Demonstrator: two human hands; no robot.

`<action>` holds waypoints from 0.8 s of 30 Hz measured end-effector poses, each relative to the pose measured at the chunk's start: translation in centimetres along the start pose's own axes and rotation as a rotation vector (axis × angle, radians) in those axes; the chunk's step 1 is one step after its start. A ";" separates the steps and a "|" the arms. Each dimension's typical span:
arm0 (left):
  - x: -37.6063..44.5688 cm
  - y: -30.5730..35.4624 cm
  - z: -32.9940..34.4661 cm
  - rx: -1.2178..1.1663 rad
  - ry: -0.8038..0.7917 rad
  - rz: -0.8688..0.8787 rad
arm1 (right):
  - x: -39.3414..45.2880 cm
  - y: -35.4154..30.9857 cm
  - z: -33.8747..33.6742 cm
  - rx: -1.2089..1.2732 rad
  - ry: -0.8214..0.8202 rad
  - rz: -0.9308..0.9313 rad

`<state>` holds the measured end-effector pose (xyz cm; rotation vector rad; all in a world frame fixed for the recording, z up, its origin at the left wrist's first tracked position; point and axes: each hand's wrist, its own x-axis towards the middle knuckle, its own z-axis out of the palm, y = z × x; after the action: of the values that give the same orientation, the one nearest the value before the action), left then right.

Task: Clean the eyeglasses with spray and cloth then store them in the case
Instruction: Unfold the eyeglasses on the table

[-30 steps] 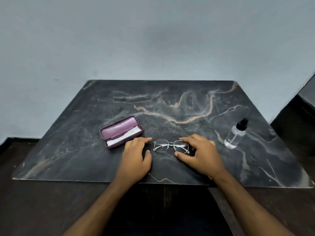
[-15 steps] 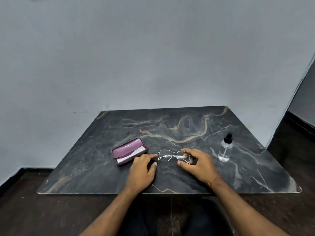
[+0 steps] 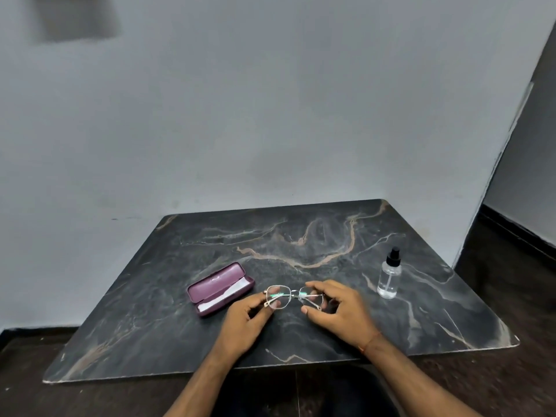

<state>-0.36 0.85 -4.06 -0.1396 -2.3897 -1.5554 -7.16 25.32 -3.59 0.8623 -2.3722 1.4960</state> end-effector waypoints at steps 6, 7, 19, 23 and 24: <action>-0.1 -0.3 -0.1 -0.065 0.097 0.007 | 0.3 -0.5 0.2 -0.028 -0.004 -0.054; -0.3 -0.2 -0.1 -0.070 0.113 0.016 | 0.3 -0.7 0.2 -0.022 -0.006 -0.065; -1.0 -0.2 -0.3 -0.052 0.143 0.090 | 0.7 -2.1 -0.5 -0.042 -0.037 -0.137; -1.4 0.4 0.2 -0.033 0.215 0.110 | 0.7 -2.6 -1.0 -0.029 -0.043 -0.143; -1.4 0.5 0.3 -0.015 0.226 0.116 | 0.7 -2.8 -1.1 -0.024 -0.042 -0.143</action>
<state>1.06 1.46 -4.13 -0.0973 -2.1574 -1.4535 -6.33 25.18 -0.65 1.0438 -2.2982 1.4042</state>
